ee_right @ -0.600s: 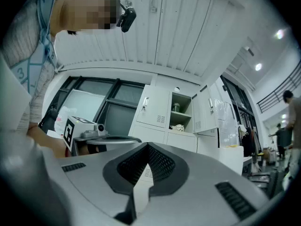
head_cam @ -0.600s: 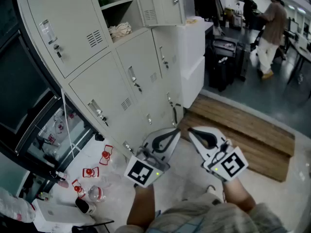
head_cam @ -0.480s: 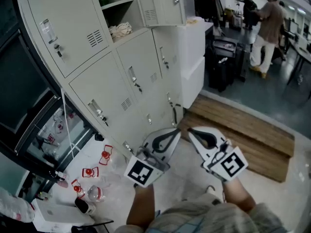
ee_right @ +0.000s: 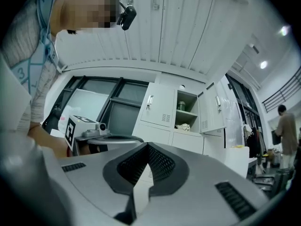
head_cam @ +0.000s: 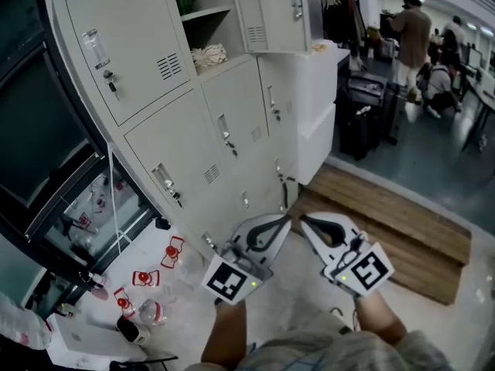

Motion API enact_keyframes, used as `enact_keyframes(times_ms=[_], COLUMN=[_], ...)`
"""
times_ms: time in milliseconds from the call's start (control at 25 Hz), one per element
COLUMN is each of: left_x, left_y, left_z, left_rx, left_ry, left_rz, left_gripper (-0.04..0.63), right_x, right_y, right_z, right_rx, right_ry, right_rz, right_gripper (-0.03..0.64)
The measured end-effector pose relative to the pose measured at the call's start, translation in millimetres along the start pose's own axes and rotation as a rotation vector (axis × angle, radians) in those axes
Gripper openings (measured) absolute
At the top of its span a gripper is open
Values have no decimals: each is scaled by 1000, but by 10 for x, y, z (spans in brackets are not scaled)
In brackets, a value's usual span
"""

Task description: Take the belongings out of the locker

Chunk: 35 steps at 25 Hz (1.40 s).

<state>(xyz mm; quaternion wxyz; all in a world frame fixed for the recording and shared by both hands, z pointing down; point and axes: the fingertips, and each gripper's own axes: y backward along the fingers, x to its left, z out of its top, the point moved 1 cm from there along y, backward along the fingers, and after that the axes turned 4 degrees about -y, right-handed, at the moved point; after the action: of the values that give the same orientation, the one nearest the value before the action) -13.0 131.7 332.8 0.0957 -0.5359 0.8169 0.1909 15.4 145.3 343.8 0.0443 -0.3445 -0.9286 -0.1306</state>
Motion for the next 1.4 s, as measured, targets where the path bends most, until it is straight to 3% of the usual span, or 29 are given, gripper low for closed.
enact_keyframes(times_ms=[240, 480, 960, 1400], left_x=[105, 376, 1445, 2346], left_y=[-34, -225, -951, -1423], left_z=[-68, -277, -596, -638], left_rx=[0, 22, 52, 82], left_ry=[-1, 4, -49, -163], left_rz=[2, 17, 72, 131], left_gripper=[3, 3, 3, 3], right_x=[-67, -447, -1397, -2132], right_y=[-81, -259, -1068, -1826], right_z=[-86, -286, -402, -321], right_rx=[17, 53, 49, 33], right_ry=[-45, -92, -75, 4], right_rz=[34, 8, 116, 235], right_gripper=[2, 3, 3, 6])
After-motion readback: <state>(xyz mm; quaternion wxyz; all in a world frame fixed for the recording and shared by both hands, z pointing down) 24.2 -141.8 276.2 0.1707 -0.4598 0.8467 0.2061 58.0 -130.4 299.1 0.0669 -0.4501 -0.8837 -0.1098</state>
